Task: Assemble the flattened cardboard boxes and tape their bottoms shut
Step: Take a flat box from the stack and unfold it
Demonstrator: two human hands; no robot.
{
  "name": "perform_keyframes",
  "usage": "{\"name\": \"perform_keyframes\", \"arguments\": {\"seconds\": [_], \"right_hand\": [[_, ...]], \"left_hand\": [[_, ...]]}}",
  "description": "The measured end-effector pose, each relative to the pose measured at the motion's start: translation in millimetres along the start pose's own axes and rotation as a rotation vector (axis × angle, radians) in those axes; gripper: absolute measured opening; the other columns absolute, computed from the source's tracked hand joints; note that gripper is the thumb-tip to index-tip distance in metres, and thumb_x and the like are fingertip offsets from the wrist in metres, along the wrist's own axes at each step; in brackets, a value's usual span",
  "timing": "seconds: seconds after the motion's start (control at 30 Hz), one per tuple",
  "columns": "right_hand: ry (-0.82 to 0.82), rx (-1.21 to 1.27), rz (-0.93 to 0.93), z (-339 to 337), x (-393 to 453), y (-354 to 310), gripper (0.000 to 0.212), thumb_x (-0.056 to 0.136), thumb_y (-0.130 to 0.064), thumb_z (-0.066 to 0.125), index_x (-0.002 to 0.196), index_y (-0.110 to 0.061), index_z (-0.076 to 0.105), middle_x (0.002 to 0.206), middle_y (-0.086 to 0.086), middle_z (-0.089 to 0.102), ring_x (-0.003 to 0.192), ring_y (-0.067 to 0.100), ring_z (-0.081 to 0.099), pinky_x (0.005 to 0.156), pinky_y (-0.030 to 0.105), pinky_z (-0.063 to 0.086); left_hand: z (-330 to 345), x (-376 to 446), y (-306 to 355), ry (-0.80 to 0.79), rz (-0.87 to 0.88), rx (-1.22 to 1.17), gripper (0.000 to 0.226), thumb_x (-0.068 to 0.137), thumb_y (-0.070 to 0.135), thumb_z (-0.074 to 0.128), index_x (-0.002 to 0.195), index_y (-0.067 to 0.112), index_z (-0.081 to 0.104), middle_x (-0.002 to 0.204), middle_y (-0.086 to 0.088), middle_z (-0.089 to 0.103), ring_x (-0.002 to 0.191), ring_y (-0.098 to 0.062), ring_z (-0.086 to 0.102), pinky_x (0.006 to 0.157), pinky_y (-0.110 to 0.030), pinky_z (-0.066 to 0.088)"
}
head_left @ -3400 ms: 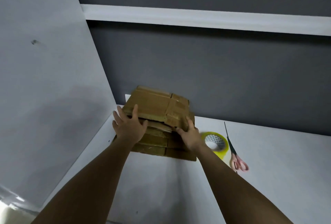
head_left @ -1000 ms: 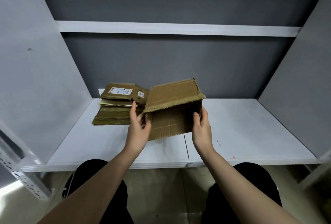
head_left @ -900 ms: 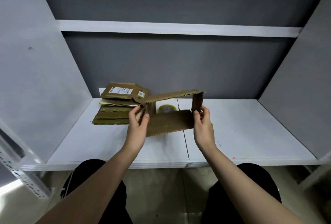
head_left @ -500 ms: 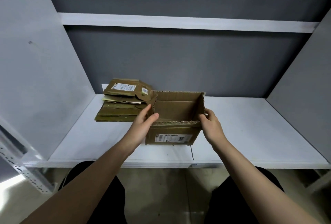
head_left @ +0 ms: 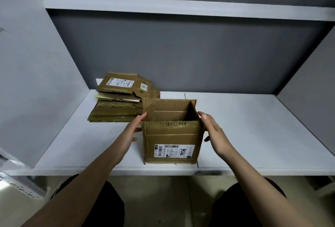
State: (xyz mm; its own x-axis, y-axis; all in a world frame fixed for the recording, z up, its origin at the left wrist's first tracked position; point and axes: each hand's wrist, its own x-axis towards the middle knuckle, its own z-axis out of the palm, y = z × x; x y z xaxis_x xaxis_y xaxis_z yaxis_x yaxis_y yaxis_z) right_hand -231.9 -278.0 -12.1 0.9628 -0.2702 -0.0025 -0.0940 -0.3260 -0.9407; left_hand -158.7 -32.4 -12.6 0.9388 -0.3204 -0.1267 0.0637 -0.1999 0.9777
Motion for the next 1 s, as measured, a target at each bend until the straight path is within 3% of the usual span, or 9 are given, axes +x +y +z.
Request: {"name": "perform_keyframes", "arguments": {"seconds": [0.07, 0.17, 0.27, 0.37, 0.5, 0.6, 0.7, 0.83, 1.0], "right_hand": [[0.003, 0.001, -0.051, 4, -3, 7, 0.061, 0.086, -0.069, 0.035, 0.14, -0.041, 0.035, 0.143, -0.016, 0.039, 0.128, 0.004, 0.039, 0.099, 0.025, 0.039], [-0.009, 0.086, -0.097, 11, -1, 8, 0.06, 0.086, -0.049, 0.054, 0.141, -0.038, 0.031, 0.14, -0.021, 0.036, 0.121, -0.009, 0.04, 0.087, 0.007, 0.039], [0.04, 0.07, -0.168, 15, 2, 10, 0.05, 0.085, -0.025, 0.07, 0.125, -0.032, 0.041, 0.129, -0.015, 0.045, 0.104, -0.014, 0.049, 0.078, 0.01, 0.047], [0.071, 0.013, -0.227, 17, 4, 15, 0.041, 0.082, -0.02, 0.074, 0.113, -0.033, 0.051, 0.123, -0.012, 0.046, 0.107, -0.011, 0.047, 0.081, 0.013, 0.046], [0.035, 0.0, -0.237, 16, 7, 18, 0.032, 0.081, -0.032, 0.072, 0.112, -0.034, 0.064, 0.127, -0.009, 0.051, 0.122, 0.004, 0.046, 0.092, 0.019, 0.044], [0.028, 0.017, -0.162, 16, 5, 16, 0.03, 0.085, -0.037, 0.067, 0.113, -0.041, 0.061, 0.134, -0.009, 0.049, 0.124, 0.006, 0.045, 0.094, 0.014, 0.042], [0.03, 0.073, -0.145, 16, 3, 13, 0.035, 0.086, -0.039, 0.064, 0.12, -0.038, 0.056, 0.127, -0.012, 0.055, 0.115, 0.002, 0.052, 0.084, 0.01, 0.045], [0.111, 0.079, -0.171, 17, 14, 14, 0.049, 0.093, -0.023, 0.059, 0.138, -0.031, 0.039, 0.125, -0.012, 0.053, 0.114, 0.007, 0.053, 0.077, 0.007, 0.044], [-0.094, 0.104, -0.106, -2, 36, 13, 0.089, 0.089, -0.015, 0.066, 0.149, -0.04, 0.006, 0.146, -0.014, 0.027, 0.131, 0.004, 0.032, 0.093, 0.017, 0.043]], "left_hand": [[2, 8, 0, 0.031, 0.011, -0.014, 0.047, 0.1, 0.042, 0.024, 0.141, 0.024, 0.04, 0.144, 0.001, 0.039, 0.134, -0.021, 0.036, 0.101, -0.036, 0.031], [-3, 15, -7, 0.071, 0.059, -0.003, 0.044, 0.086, 0.058, 0.049, 0.124, 0.036, 0.052, 0.128, 0.018, 0.046, 0.13, -0.008, 0.04, 0.1, -0.028, 0.037], [-2, 5, -14, -0.02, 0.225, 0.112, 0.051, 0.081, 0.051, 0.062, 0.129, 0.043, 0.045, 0.138, 0.025, 0.033, 0.124, 0.007, 0.033, 0.094, -0.015, 0.034], [-1, 6, -15, -0.041, 0.272, 0.152, 0.054, 0.076, 0.048, 0.073, 0.124, 0.047, 0.05, 0.144, 0.024, 0.032, 0.131, 0.002, 0.03, 0.104, -0.026, 0.031], [-4, 6, -17, -0.09, 0.244, 0.188, 0.042, 0.072, 0.059, 0.067, 0.112, 0.06, 0.056, 0.139, 0.026, 0.041, 0.139, -0.003, 0.027, 0.115, -0.039, 0.027], [-4, 4, -15, -0.071, 0.226, 0.101, 0.026, 0.089, 0.039, 0.058, 0.114, 0.045, 0.059, 0.123, 0.038, 0.042, 0.137, 0.001, 0.025, 0.11, -0.027, 0.027], [0, 4, -12, 0.022, 0.208, 0.072, 0.026, 0.094, 0.026, 0.054, 0.118, 0.034, 0.06, 0.118, 0.029, 0.05, 0.127, -0.003, 0.04, 0.089, -0.008, 0.039], [1, 8, -18, 0.136, 0.239, 0.068, 0.06, 0.089, 0.016, 0.063, 0.14, 0.033, 0.037, 0.131, 0.008, 0.053, 0.119, -0.005, 0.049, 0.073, -0.007, 0.048], [5, 20, -18, 0.079, 0.243, 0.081, 0.088, 0.086, 0.001, 0.063, 0.148, 0.034, 0.009, 0.148, 0.011, 0.022, 0.13, -0.005, 0.032, 0.09, -0.016, 0.04]]}}
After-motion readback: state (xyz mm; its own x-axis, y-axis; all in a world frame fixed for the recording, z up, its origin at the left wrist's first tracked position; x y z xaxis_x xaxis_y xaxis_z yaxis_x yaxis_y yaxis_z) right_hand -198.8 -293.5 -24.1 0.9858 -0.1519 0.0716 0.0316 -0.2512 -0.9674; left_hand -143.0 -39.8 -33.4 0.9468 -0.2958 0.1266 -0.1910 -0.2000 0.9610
